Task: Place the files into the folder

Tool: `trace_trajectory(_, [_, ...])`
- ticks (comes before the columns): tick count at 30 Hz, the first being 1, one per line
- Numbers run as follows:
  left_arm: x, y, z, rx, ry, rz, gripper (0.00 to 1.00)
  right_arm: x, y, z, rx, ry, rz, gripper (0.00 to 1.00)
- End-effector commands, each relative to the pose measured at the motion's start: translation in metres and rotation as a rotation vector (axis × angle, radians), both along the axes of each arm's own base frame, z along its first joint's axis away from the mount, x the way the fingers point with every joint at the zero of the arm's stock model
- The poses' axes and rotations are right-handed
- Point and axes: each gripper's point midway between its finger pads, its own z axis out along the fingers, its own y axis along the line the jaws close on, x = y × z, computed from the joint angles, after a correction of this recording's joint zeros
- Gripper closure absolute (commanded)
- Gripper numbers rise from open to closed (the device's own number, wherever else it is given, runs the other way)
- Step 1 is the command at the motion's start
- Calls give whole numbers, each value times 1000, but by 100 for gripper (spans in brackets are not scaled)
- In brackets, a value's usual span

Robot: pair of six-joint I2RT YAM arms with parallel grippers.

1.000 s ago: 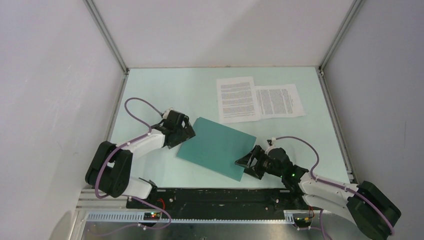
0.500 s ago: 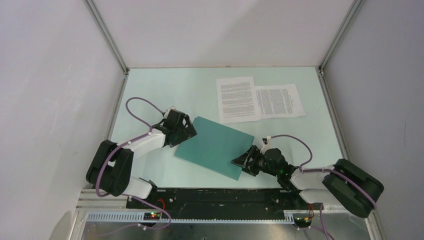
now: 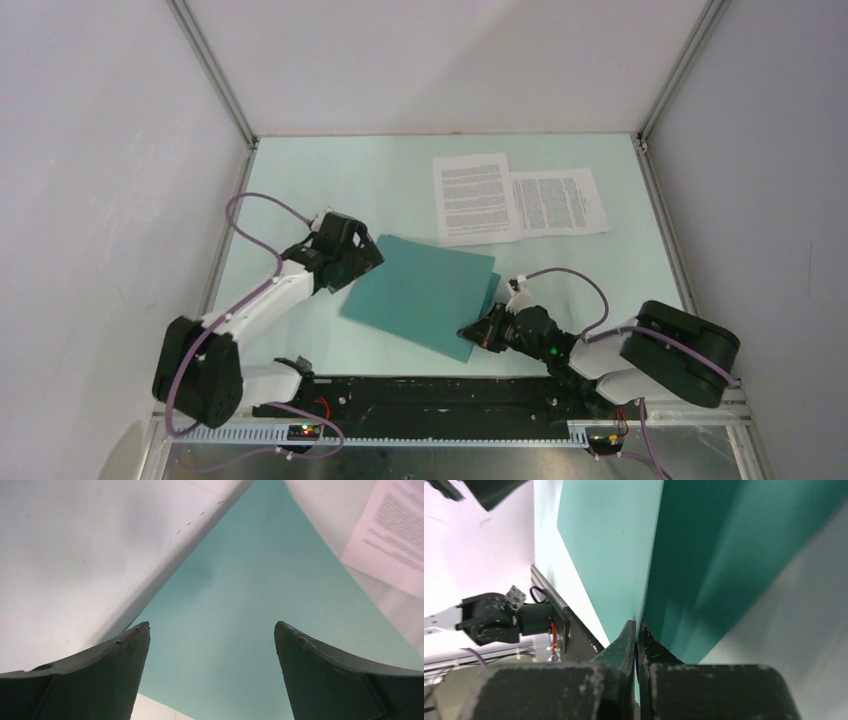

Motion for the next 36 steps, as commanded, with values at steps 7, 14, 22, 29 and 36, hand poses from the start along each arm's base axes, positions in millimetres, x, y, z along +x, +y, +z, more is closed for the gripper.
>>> trace_trajectory(7, [-5, 7, 101, -193, -130, 229, 2, 8, -1, 42, -476, -480, -55, 100])
trace_trajectory(14, [-2, 10, 170, -269, -240, 273, 2, -8, 2, 62, -681, -689, -8, 100])
trace_trajectory(22, [-2, 3, 164, -290, -186, 288, 2, -22, 17, 79, -816, -860, 38, 100])
trace_trajectory(29, [-3, 7, 137, -248, -130, 317, 9, -31, 28, 94, -861, -971, 70, 100])
trace_trajectory(36, [-7, 9, 122, -228, -95, 317, 17, -37, 29, 100, -889, -1022, 82, 97])
